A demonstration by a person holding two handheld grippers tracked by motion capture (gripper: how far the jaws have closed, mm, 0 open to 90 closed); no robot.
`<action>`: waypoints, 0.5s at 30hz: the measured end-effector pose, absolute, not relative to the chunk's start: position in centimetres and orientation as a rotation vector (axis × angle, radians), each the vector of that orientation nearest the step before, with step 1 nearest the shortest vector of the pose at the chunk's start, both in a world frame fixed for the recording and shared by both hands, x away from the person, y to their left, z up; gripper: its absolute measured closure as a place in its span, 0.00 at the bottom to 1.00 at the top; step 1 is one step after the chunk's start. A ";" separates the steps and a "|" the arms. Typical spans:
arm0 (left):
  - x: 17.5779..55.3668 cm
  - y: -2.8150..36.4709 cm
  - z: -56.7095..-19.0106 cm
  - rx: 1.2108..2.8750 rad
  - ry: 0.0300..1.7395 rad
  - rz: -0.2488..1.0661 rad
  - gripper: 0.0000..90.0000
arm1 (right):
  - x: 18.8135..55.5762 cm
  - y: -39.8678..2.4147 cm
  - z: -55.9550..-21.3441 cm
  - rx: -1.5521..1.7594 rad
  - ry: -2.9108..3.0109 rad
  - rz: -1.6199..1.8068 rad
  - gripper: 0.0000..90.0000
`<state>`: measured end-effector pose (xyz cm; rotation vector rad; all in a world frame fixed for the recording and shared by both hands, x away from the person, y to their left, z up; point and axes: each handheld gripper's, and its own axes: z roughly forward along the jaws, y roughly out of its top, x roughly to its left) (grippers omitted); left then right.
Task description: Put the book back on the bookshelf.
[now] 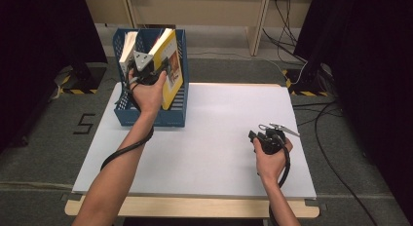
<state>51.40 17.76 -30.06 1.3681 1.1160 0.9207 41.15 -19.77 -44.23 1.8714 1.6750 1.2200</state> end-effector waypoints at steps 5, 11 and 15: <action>51.9 17.7 -30.2 1.362 1.128 0.924 0.83 | 41.0 -20.0 -44.4 1.862 1.681 1.211 0.67; 52.5 17.3 -30.1 1.366 1.132 0.931 0.83 | 40.9 -20.2 -44.5 1.862 1.681 1.209 0.67; 52.7 17.1 -30.1 1.369 1.133 0.935 0.83 | 41.0 -20.2 -44.6 1.866 1.685 1.208 0.67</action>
